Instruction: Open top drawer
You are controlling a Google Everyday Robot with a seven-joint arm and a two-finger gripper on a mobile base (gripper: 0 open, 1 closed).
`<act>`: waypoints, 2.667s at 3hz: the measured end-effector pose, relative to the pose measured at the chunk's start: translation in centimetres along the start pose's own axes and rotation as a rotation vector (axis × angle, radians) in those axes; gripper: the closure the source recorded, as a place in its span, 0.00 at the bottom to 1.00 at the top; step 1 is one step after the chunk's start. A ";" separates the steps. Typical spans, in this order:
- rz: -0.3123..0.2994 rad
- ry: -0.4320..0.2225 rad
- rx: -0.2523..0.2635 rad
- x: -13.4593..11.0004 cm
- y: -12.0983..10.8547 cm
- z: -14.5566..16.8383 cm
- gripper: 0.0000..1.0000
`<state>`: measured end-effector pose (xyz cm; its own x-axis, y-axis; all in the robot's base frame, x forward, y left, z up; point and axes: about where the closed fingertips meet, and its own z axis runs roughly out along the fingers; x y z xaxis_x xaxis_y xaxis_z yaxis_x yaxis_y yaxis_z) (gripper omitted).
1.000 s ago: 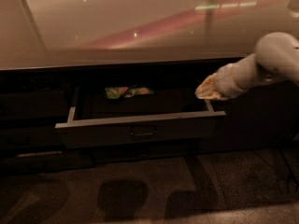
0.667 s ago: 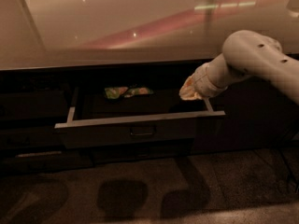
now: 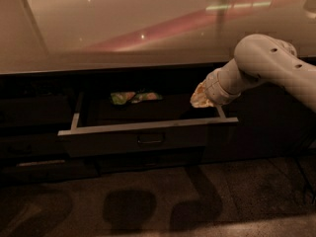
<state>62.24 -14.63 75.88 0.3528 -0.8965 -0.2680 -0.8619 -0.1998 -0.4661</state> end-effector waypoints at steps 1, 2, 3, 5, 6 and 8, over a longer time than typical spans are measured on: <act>0.036 0.008 -0.036 1.7 0.5 1.3 1.00; 0.087 0.032 -0.108 4.5 1.4 4.3 1.00; 0.107 0.040 -0.188 6.2 3.1 8.1 1.00; 0.107 0.040 -0.188 6.2 3.1 8.1 0.81; 0.104 0.048 -0.191 6.2 3.9 8.0 0.58; 0.113 0.044 -0.181 6.1 7.7 7.0 0.11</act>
Offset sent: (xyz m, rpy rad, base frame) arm 0.0356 -0.0477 -0.0985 -0.0693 0.2213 -0.1108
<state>60.28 -18.84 64.78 0.2379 -0.9326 -0.2713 -0.9478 -0.1618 -0.2749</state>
